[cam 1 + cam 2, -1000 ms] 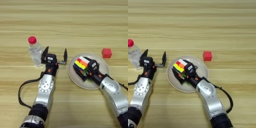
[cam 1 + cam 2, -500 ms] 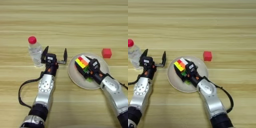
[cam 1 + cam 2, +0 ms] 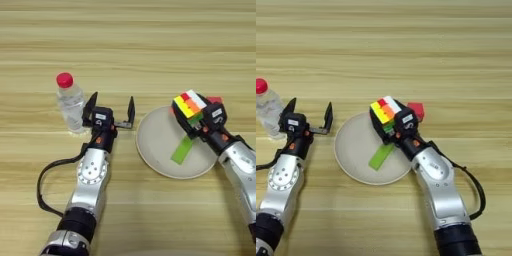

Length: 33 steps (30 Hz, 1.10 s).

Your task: Move the objects on the table

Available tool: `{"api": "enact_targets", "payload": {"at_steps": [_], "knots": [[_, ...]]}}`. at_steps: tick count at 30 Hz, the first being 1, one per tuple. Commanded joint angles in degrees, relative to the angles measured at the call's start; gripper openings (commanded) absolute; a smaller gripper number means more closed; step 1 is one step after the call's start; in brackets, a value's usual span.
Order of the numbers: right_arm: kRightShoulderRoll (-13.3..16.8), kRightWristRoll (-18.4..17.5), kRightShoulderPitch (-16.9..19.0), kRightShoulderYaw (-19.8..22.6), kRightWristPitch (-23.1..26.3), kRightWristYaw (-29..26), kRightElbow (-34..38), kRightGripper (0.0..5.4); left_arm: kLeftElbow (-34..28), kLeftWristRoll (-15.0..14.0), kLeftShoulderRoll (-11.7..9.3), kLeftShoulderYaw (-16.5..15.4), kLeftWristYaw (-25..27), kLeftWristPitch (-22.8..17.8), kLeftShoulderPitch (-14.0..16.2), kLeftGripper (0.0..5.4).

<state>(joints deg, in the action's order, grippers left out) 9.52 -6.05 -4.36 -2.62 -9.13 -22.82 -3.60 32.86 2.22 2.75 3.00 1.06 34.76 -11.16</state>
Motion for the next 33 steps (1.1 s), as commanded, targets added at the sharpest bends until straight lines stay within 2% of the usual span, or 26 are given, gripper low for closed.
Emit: {"api": "enact_targets", "payload": {"at_steps": [1, 9, 20, 27, 33], "knots": [[1.79, -0.85, 0.73, 3.12, 0.63, 1.31, 0.97, 3.34, 0.67, 0.42, 0.49, 0.05, -0.40, 0.24, -0.53, 5.40], [3.74, -2.21, 2.14, 9.50, 1.04, 4.22, 0.33, 3.34, 0.73, 0.27, 0.44, 0.04, -0.21, 0.27, -0.43, 5.40], [6.00, -2.13, 3.79, 14.82, 0.31, 7.24, -5.34, 3.34, 0.30, 0.11, 0.38, -0.03, -0.11, 0.29, -0.36, 5.40], [7.19, -0.31, 4.79, 14.91, -1.72, 8.00, -13.23, 3.34, 0.03, -0.01, 0.29, -0.13, -0.03, 0.23, -0.13, 5.40], [8.25, 0.26, 5.03, 14.76, -2.26, 8.11, -15.42, 3.34, -0.10, -0.04, 0.28, -0.16, 0.04, 0.16, -0.05, 5.40]]}}
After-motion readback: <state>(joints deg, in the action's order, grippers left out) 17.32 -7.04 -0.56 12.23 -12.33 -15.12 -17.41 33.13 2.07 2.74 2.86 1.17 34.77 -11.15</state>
